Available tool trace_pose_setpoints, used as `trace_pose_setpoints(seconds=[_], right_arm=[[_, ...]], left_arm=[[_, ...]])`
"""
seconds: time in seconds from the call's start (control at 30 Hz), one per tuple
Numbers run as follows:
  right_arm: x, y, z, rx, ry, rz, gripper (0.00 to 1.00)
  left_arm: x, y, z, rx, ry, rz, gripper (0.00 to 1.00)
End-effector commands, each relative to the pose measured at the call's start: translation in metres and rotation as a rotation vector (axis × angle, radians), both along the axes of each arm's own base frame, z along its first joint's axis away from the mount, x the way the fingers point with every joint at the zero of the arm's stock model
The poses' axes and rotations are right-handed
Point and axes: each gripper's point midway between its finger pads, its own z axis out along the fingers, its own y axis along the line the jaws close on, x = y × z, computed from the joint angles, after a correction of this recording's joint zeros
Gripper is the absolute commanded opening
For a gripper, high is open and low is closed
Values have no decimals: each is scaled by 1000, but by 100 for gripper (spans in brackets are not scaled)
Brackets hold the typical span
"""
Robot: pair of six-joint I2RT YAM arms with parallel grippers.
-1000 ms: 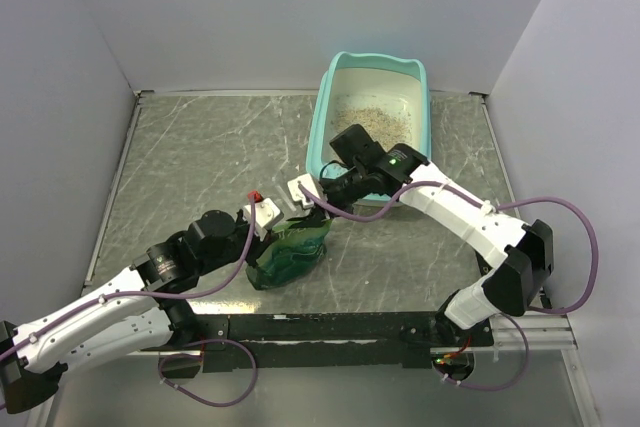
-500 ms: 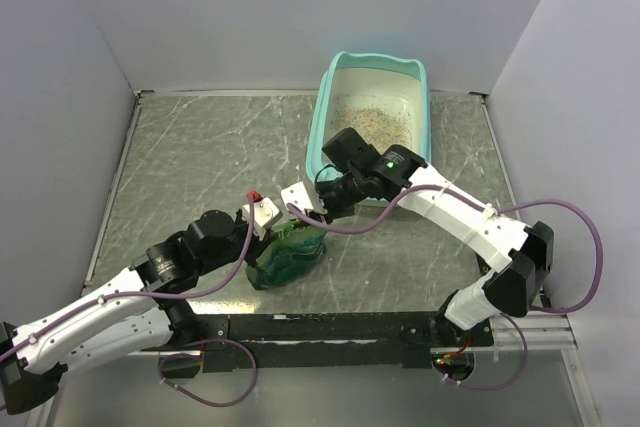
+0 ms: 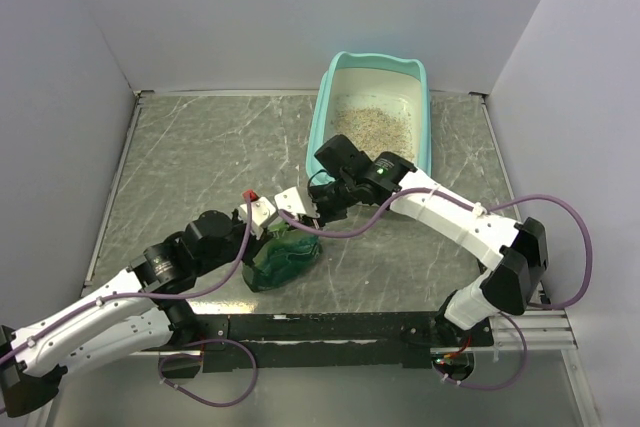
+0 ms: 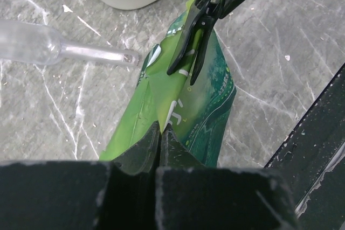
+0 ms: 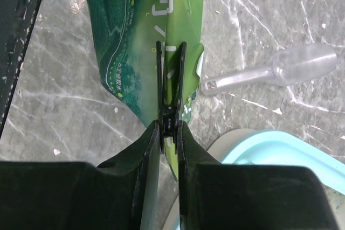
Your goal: Fill the litter box with clean litter
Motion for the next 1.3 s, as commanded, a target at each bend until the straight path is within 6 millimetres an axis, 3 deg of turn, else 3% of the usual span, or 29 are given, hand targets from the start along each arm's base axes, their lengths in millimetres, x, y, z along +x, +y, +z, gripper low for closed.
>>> trace_pose_setpoints(seconds=[0.0, 0.7, 0.87, 0.9, 1.1, 1.27], right_arm=[[-24, 23, -26, 7, 113, 63, 1], [-61, 51, -45, 90, 255, 130, 18], [-66, 53, -51, 84, 265, 135, 48], [-66, 54, -51, 85, 266, 135, 99], [-65, 55, -49, 97, 249, 127, 100], [-59, 51, -34, 133, 187, 93, 100]], left_arm=[[7, -8, 31, -100, -65, 14, 1], [8, -7, 31, -100, -63, 18, 1], [8, -7, 31, -102, -63, 20, 1], [8, -8, 31, -101, -62, 17, 1], [8, -7, 31, -102, -65, 16, 1], [9, -7, 30, -99, -62, 25, 1]])
